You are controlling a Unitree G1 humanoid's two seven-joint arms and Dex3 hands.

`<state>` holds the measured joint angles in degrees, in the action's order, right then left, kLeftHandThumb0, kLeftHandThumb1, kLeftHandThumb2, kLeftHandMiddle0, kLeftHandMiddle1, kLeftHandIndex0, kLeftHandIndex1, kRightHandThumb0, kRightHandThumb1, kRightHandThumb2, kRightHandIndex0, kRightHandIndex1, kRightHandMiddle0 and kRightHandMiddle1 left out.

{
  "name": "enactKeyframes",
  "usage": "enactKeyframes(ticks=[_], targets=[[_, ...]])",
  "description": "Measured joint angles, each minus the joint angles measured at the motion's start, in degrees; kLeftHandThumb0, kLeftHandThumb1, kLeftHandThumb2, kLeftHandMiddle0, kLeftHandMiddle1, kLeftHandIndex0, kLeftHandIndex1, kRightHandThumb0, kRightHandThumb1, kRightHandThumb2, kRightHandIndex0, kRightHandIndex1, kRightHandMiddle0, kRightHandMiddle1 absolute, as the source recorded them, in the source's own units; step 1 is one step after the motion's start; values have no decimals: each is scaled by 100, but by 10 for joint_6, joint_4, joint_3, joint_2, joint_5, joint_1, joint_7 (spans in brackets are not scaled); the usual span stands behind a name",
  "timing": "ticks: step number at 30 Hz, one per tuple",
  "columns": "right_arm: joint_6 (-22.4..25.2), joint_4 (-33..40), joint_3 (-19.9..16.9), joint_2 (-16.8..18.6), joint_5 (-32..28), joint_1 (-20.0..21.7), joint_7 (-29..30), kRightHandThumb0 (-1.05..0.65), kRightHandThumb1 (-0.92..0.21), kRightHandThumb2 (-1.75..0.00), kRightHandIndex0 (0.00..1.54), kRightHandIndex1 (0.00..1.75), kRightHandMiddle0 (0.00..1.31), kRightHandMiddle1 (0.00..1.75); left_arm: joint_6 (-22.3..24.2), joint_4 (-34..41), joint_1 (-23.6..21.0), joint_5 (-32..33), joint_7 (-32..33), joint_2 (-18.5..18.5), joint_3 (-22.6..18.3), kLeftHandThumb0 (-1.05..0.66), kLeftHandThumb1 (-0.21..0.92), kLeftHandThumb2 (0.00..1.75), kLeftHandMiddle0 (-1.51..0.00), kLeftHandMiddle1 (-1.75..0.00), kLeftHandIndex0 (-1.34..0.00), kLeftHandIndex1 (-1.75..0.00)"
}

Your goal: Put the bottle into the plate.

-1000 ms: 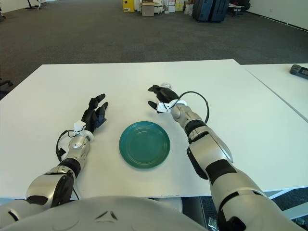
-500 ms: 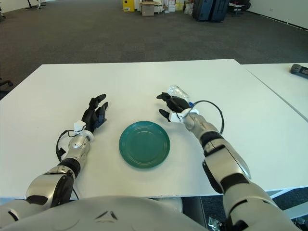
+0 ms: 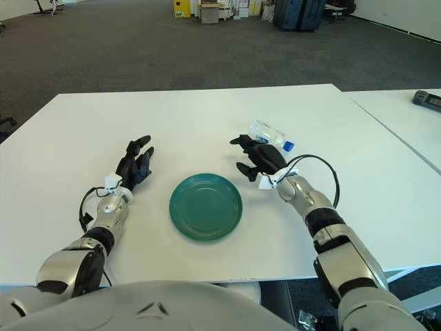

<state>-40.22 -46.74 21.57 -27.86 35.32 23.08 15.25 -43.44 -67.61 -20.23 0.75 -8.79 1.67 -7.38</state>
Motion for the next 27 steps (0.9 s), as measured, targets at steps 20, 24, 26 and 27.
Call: enactKeyframes(ticks=[20, 24, 26, 27], targets=[[-13, 54, -49, 10, -53, -37, -14, -95, -92, -113, 34, 55, 0, 94, 0, -1, -1, 0, -7, 0, -1, -84, 92, 81, -41, -2, 0, -85], [-26, 48, -51, 19, -53, -35, -2, -95, -92, -111, 33, 49, 0, 89, 0, -1, -1, 0, -7, 0, -1, -84, 92, 81, -41, -1, 0, -85], [-31, 41, -51, 23, -52, -33, 6, -96, -92, -111, 33, 47, 0, 87, 0, -1, -2, 0, -7, 0, -1, -84, 92, 81, -40, -1, 0, -84], [-34, 37, -52, 25, -51, -31, 11, -96, -92, -110, 33, 46, 0, 85, 1, -2, -2, 0, -7, 0, -1, -84, 92, 82, -40, -1, 0, -84]])
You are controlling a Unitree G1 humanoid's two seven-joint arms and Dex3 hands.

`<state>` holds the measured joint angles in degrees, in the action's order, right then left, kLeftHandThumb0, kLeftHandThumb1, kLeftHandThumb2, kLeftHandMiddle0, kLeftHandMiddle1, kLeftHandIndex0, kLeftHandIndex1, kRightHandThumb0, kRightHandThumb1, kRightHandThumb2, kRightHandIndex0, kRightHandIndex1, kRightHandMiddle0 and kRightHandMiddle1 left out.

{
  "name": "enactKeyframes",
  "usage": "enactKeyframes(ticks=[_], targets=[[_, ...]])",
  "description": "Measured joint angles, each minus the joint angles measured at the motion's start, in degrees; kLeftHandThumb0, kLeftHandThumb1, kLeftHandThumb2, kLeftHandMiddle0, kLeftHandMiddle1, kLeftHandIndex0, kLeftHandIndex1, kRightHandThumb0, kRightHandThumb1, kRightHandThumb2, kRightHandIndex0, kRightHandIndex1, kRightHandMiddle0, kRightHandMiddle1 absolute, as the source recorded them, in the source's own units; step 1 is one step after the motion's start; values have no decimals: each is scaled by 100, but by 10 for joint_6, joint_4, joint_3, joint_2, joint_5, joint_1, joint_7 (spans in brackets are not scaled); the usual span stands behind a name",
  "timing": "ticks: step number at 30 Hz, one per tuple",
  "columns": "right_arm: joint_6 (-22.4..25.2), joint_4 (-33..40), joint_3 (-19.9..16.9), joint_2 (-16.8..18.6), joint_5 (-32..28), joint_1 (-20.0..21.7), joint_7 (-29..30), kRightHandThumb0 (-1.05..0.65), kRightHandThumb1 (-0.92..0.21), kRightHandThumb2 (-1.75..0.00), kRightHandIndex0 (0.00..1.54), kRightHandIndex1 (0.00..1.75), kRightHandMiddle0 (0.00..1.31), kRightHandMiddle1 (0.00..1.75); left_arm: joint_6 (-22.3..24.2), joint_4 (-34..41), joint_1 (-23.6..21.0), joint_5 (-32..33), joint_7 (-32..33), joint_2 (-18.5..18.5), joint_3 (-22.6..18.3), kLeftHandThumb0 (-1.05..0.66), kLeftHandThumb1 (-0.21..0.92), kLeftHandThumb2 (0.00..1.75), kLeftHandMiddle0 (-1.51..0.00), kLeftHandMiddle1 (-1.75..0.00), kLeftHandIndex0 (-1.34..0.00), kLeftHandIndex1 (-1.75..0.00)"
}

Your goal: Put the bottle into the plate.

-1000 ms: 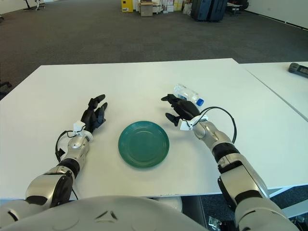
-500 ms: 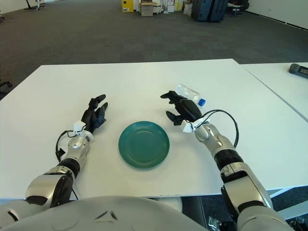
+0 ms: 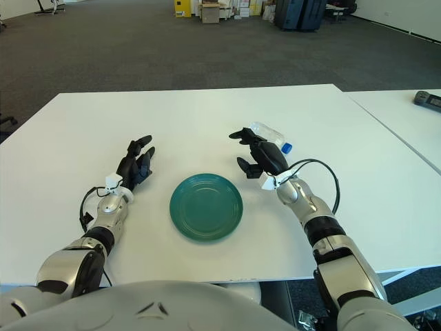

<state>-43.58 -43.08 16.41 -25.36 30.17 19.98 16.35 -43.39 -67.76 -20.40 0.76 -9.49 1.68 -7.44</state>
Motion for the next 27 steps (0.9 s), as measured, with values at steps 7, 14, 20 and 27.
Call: enactKeyframes(ticks=[7, 14, 20, 27], targets=[[-6, -73, -2, 7, 9, 51, 41, -91, -92, -98, 27, 40, 0, 79, 1, 0, 0, 0, 0, 0, 0, -83, 92, 83, -38, 0, 0, -81], [58, -190, -1, 6, 40, 160, 115, -88, -92, -84, 21, 28, 0, 71, 5, -2, -3, 0, 0, 0, 0, -81, 92, 84, -38, 0, 0, -80], [103, -230, 12, 5, 61, 217, 178, -87, -92, -78, 21, 21, 0, 68, 9, -3, -4, 0, 0, -1, 0, -82, 92, 85, -38, 0, 0, -80], [172, -270, 44, 14, 91, 245, 203, -86, -92, -74, 19, 14, 0, 55, 11, -3, -5, 0, 0, -1, 0, -82, 92, 85, -37, 0, 0, -79]])
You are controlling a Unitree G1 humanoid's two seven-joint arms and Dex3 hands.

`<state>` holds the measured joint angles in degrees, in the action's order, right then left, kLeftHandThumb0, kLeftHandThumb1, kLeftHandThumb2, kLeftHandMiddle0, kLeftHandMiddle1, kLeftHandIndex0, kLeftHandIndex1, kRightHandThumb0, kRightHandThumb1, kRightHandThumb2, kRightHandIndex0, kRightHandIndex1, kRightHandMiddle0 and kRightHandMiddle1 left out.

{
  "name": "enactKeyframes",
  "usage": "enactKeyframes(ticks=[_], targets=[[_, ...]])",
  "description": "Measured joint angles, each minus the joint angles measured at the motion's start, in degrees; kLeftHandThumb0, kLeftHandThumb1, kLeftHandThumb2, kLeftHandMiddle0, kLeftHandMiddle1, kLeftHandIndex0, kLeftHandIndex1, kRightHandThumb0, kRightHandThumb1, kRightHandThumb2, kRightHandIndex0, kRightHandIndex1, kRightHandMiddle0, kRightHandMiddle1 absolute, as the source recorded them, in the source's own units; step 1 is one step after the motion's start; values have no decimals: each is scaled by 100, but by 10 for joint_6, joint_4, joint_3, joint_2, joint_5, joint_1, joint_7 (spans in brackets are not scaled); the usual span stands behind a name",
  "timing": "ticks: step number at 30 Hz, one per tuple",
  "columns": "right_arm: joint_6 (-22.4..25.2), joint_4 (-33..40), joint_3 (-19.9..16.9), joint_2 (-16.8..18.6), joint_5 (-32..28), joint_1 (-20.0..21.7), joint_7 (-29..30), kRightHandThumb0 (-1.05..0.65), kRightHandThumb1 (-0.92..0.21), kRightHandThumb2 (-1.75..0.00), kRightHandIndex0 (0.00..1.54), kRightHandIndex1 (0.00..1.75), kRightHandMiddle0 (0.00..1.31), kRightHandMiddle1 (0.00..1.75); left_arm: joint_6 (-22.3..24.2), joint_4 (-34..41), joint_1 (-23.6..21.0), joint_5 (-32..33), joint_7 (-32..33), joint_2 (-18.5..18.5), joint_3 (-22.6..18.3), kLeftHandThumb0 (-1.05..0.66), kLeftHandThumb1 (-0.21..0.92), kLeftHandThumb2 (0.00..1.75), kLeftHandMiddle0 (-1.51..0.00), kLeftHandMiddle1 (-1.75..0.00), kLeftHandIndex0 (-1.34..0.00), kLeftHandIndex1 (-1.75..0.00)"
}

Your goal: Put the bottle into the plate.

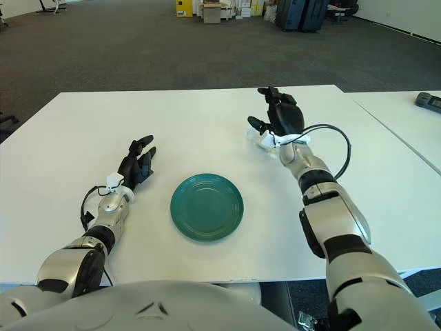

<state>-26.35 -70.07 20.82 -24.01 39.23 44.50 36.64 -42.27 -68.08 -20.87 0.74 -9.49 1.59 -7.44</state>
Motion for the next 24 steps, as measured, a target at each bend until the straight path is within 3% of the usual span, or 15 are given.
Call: enactKeyframes(ticks=[11, 24], targets=[[76, -34, 28, 15, 6, 23, -3, -88, -92, -68, 14, 6, 0, 41, 1, -1, -2, 0, 0, 0, 0, -82, 92, 84, -37, -1, 0, -81], [113, -48, 57, 31, 7, 37, -49, -92, -92, -63, 14, 4, 0, 44, -4, 0, 0, -3, 0, 1, 0, -84, 92, 85, -39, -1, 0, -88]])
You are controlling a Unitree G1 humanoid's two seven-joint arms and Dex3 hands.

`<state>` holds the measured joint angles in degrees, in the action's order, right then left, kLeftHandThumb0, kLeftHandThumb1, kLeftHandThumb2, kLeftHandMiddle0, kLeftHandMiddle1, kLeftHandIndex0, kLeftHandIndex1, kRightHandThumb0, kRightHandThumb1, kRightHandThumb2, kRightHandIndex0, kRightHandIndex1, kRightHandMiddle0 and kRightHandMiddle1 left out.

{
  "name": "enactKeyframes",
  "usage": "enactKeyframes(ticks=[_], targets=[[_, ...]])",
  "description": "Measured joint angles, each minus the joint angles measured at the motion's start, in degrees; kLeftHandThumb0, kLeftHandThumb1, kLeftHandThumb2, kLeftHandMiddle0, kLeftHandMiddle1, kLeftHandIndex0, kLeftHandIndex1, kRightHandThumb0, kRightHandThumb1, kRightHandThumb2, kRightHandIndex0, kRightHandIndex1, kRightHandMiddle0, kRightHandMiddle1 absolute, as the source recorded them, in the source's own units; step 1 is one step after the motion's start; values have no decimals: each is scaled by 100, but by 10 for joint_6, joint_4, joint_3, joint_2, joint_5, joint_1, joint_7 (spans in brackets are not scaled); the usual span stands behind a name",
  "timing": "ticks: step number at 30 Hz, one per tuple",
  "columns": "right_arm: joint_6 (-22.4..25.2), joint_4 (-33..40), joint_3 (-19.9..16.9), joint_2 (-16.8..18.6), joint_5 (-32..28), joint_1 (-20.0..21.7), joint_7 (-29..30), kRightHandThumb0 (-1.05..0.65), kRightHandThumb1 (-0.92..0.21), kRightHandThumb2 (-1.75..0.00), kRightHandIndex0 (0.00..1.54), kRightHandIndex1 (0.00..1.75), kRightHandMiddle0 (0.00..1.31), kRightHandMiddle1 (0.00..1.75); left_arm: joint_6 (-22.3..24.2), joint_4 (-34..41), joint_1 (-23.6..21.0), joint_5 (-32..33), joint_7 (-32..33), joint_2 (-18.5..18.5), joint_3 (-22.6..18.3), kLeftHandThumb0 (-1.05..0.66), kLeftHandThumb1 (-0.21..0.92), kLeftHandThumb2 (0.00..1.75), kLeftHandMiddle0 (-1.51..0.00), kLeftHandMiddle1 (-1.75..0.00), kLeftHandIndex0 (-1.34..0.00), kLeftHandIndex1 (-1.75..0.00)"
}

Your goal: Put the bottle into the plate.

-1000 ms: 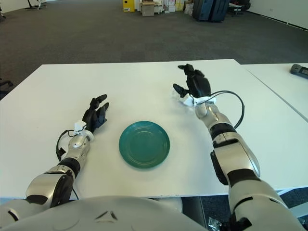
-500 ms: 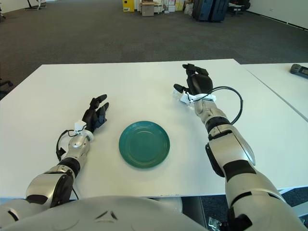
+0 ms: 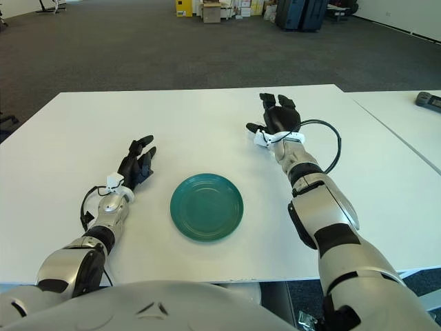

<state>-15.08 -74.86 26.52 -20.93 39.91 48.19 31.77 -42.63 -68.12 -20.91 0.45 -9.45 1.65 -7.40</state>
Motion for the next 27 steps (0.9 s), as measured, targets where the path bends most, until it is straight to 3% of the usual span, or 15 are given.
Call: enactKeyframes(ticks=[11, 27], targets=[[25, -23, 6, 5, -1, -3, -61, -92, -92, -62, 15, 3, 0, 47, -3, 2, 2, 6, -6, -1, -4, -86, 92, 84, -41, -2, 0, -94], [50, -35, -7, 10, -15, -37, -158, -91, -92, -60, 21, 4, 0, 38, -11, 6, 7, 28, -38, -2, -17, -86, 92, 84, -45, -4, 0, -101]])
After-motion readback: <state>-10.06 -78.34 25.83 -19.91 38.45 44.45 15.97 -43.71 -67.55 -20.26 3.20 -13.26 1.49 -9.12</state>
